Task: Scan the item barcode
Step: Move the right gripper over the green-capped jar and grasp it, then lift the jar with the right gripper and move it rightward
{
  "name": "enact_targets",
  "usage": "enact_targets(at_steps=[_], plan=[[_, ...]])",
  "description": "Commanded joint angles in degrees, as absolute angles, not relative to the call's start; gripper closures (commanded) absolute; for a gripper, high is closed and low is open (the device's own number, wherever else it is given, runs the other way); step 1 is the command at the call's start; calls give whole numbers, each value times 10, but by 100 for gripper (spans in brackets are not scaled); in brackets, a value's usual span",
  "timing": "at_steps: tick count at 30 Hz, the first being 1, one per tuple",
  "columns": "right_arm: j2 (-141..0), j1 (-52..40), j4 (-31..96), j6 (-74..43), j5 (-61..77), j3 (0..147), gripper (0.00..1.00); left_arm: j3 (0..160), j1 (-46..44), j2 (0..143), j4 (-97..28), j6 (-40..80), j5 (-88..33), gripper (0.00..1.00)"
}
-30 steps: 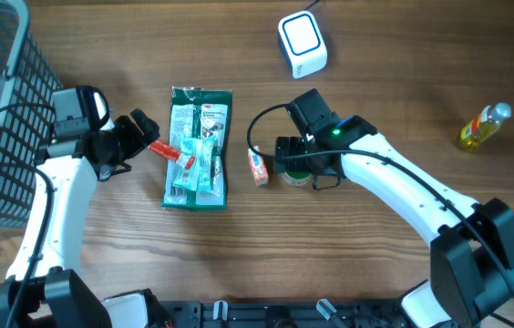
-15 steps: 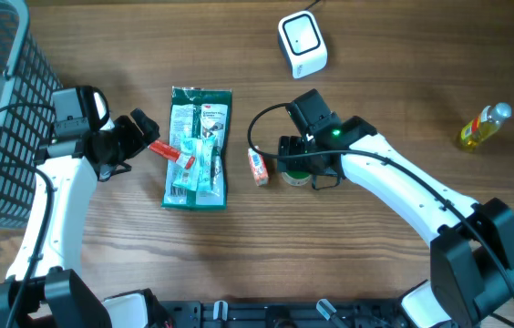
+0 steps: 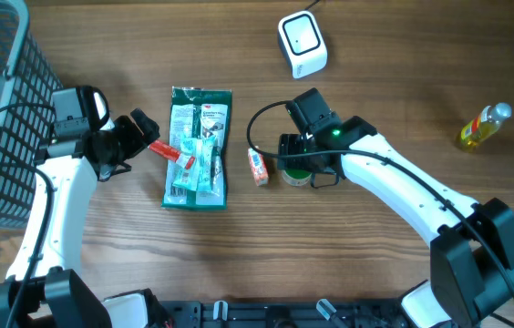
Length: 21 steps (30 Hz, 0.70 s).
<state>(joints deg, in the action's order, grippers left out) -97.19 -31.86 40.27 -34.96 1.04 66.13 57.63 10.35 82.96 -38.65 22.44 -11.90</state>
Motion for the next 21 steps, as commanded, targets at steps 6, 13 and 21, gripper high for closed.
enact_targets(at_steps=[6, 13, 21], plan=[[-977, -323, 430, -330, -24, 658, 21, 582, 104, 826, -386, 230, -122, 0], [-977, -322, 491, -329, -127, 658, 17, 582, 104, 826, -386, 230, -122, 0], [-977, -318, 511, -325, -128, 658, 12, 582, 104, 826, -386, 230, -122, 0]])
